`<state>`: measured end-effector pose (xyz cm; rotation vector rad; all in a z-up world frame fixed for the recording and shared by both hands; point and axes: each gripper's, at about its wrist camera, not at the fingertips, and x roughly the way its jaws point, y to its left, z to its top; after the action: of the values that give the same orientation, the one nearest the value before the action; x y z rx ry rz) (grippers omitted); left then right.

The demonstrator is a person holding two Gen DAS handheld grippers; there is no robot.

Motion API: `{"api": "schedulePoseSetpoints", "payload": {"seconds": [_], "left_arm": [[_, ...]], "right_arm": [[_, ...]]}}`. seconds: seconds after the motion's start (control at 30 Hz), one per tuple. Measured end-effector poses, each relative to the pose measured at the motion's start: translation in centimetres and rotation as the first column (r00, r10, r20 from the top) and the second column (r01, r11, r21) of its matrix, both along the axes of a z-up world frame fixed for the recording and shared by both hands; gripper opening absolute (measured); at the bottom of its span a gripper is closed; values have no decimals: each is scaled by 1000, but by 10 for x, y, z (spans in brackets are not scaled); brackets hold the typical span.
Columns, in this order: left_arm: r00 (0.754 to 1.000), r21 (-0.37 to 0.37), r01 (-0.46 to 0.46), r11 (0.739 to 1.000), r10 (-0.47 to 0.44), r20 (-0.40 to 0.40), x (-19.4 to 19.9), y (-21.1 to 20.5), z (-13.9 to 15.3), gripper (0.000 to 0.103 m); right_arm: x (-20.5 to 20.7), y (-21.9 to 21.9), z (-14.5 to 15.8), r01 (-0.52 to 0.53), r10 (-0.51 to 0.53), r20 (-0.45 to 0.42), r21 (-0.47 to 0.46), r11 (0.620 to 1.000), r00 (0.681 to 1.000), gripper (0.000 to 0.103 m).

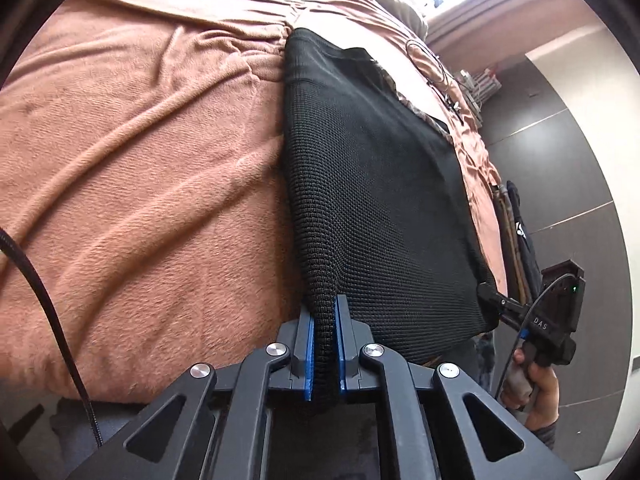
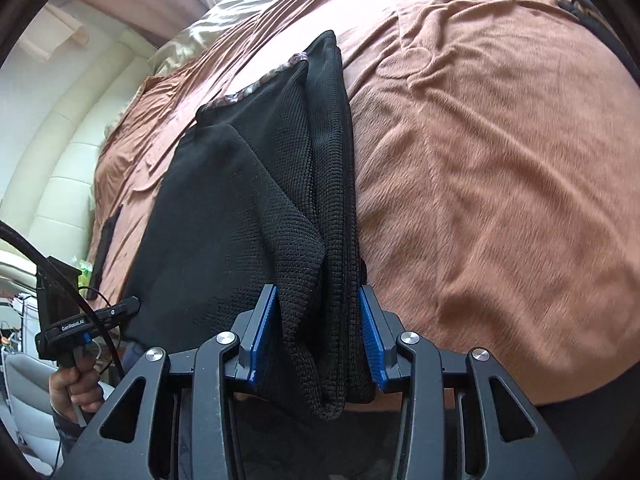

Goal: Fold small clothes

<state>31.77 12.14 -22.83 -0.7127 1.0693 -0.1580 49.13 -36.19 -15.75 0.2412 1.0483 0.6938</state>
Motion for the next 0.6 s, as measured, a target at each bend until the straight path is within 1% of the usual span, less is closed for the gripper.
{"api": "schedulePoseSetpoints", "payload": {"seconds": [0.13,0.4,0.6], "left_arm": [[1000,-2,-7,1000,7,9,-7,9,4,8],[999,32,-35,999,35,9,-36,25,12,8],[998,36,-63,997,63,11,-57,41,14,8]], "right_arm": [[-7,6,-5,-17,17,-7,19,1000,1000,31],[-17,28,-12,-79,80,-13,37,996,997,31],[-22,44,-17,-122,123,-16,52,991,992,31]]}}
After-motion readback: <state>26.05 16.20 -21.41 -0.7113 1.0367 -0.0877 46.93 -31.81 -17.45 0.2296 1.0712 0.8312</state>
